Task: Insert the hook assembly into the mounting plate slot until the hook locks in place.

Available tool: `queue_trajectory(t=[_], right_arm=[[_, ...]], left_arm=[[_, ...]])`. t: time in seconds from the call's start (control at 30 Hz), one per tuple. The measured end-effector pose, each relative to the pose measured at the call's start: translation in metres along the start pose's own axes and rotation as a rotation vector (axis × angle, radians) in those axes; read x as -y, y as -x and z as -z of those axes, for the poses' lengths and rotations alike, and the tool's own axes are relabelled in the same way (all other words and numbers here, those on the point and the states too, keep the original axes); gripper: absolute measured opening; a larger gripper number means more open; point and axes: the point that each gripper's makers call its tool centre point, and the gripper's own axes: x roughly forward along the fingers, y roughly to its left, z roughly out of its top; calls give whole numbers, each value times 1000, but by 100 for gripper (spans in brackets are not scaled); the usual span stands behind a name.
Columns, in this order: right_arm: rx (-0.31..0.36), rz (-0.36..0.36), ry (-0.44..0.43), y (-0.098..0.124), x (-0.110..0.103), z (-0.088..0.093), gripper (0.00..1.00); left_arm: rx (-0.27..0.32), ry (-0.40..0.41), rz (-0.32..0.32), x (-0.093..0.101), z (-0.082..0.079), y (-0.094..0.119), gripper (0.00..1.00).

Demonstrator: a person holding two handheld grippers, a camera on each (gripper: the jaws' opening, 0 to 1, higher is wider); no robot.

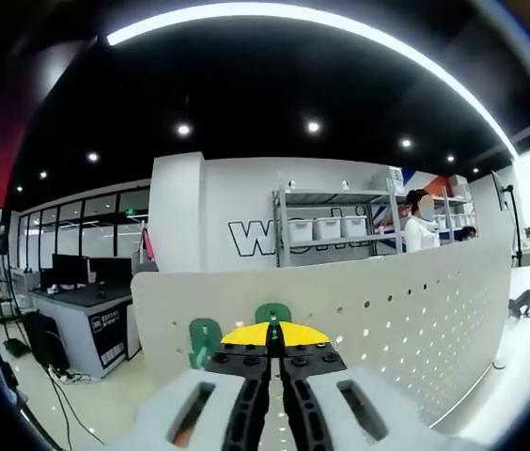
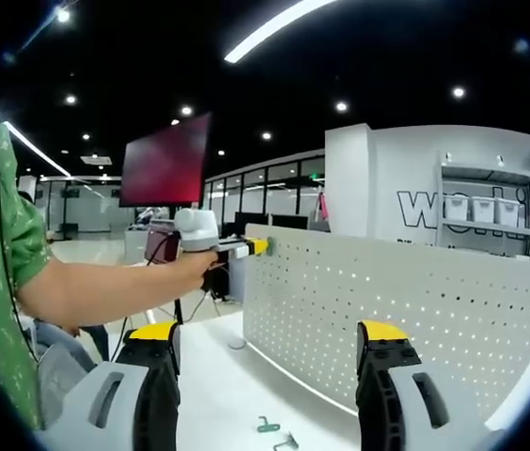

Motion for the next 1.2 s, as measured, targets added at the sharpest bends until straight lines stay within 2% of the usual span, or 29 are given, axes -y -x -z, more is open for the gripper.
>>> queue_trajectory(t=[0.23,0.8,1.2], right_arm=[[-3,0,-4,0,0,1,78],[-1,1,-11,0,1,1,78],[0,4,-16,1,2,1,78]], left_arm=[[-10,-6,2,2,5,0,2],[12,-37,-7,3,4,-2,2],[37,-37,-76,3,2,-1,2]])
